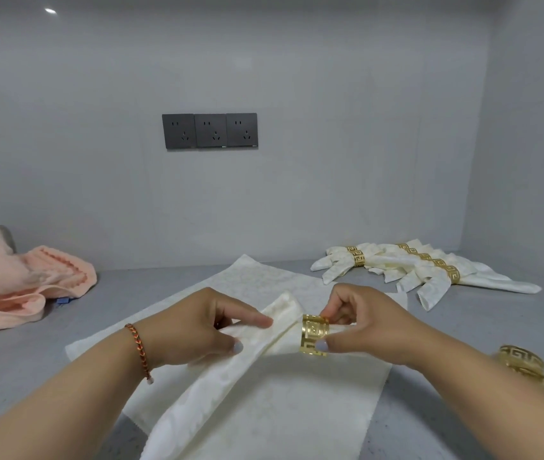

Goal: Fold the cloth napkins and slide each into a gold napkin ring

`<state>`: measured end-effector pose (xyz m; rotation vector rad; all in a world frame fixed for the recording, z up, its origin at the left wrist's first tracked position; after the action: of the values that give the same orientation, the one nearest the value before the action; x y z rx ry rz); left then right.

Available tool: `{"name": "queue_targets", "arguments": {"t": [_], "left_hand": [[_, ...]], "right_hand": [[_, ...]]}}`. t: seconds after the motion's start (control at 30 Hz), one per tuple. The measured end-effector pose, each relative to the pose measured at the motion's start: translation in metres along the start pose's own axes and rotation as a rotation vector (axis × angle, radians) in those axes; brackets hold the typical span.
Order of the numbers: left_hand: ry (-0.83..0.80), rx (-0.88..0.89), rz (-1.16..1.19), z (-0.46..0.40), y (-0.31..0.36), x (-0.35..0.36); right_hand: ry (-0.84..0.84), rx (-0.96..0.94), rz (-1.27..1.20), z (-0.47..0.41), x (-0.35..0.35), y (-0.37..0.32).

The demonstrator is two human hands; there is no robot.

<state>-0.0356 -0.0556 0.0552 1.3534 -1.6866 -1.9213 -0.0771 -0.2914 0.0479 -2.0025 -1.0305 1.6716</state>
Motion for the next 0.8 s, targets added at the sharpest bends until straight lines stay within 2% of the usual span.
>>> {"name": "queue_targets", "arguments": {"t": [0.23,0.6,0.8], "left_hand": [[-0.121,0.017,-0.046,0.002,0.001,0.009],[-0.354,-0.058,-0.206,-0.001,0.024,0.014],[-0.383,-0.075,-0.246,-0.002,0.033,0.019]], "right_hand": [[0.099,0.045,-0.108,0.000,-0.002,0.006],[-0.077,-0.101,-0.029,0.004,-0.005,-0.008],[-0.053,-0.153,0.075,0.005,-0.013,-0.017]]}}
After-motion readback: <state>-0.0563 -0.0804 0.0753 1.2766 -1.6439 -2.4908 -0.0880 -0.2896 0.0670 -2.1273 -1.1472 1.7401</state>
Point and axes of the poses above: each hand's wrist, its own z-axis away from the middle knuckle, its own x-axis out of the palm, y = z × x, the point moved 4 cm from there along -z, towards the middle knuckle, and after that the axes turned 11 degrees about z, right-handed, at the moved point
